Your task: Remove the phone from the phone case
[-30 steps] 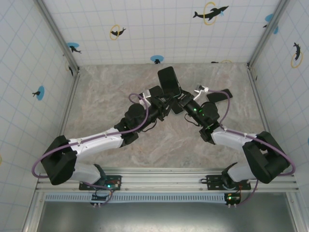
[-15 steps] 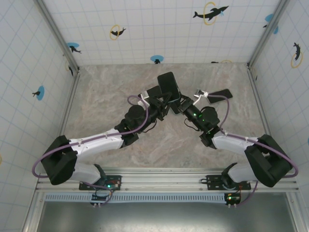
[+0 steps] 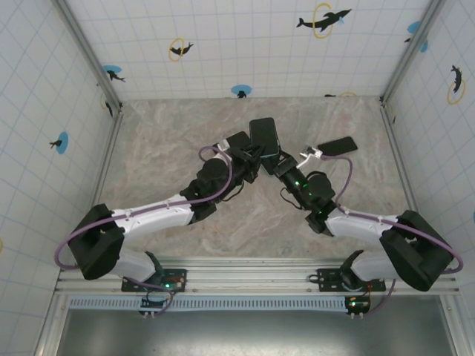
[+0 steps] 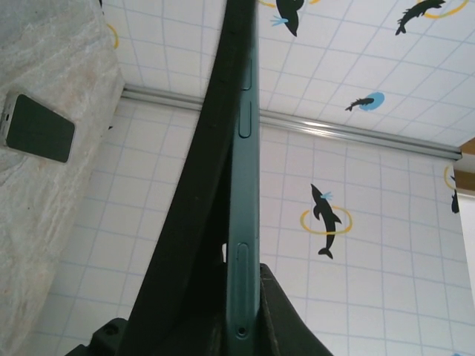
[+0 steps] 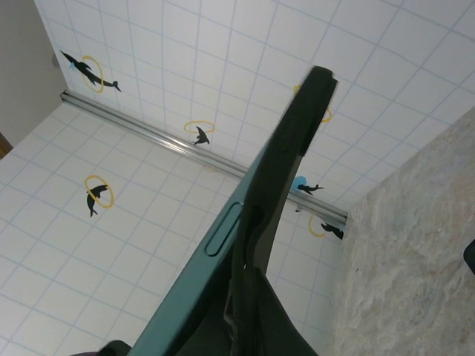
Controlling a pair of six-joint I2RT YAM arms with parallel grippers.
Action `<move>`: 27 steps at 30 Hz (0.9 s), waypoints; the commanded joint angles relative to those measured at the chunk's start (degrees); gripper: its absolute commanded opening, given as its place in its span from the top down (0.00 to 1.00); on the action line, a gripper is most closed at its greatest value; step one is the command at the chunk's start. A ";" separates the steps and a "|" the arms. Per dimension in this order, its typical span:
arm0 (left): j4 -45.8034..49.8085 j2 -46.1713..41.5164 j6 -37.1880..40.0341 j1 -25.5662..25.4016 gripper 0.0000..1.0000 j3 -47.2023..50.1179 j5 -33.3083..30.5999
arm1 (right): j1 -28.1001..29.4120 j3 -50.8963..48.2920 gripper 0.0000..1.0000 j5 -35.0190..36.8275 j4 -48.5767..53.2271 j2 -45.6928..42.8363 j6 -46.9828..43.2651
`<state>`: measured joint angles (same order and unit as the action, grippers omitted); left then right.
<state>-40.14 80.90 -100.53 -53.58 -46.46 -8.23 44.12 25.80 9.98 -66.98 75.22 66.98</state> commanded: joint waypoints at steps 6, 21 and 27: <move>6.50 -4.56 2.13 1.76 1.00 -0.57 -1.91 | 2.19 0.42 0.98 1.38 -1.73 -0.69 -0.01; 15.15 -8.49 9.93 7.35 1.00 -4.55 5.71 | 3.17 1.89 0.99 11.14 6.57 3.85 -3.05; 16.34 -11.26 13.38 9.75 1.00 -4.54 4.85 | 3.80 3.65 0.99 8.79 6.29 5.46 -3.79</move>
<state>-21.41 73.89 -92.29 -46.98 -47.70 1.85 48.36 28.14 14.55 -62.37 79.48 64.71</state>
